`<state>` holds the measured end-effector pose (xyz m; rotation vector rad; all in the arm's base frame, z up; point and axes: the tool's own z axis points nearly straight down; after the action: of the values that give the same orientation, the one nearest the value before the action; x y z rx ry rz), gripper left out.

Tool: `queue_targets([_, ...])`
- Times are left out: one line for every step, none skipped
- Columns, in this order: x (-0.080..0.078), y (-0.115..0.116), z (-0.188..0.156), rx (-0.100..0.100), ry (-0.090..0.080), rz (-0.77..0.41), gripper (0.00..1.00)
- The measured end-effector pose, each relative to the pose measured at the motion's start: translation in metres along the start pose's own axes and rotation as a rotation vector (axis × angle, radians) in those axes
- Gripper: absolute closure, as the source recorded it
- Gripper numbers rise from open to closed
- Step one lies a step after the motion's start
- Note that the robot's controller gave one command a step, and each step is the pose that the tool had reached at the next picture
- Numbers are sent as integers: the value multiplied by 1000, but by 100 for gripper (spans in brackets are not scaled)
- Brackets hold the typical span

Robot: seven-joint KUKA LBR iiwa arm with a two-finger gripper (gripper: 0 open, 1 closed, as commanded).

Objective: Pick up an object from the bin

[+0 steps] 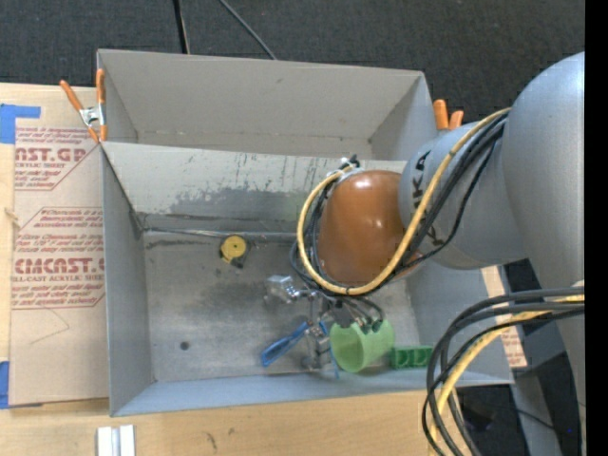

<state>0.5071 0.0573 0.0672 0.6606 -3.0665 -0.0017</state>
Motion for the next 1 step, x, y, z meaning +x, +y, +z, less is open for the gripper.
queue_targets([-6, 34, -33, 1, -7, -186, 0])
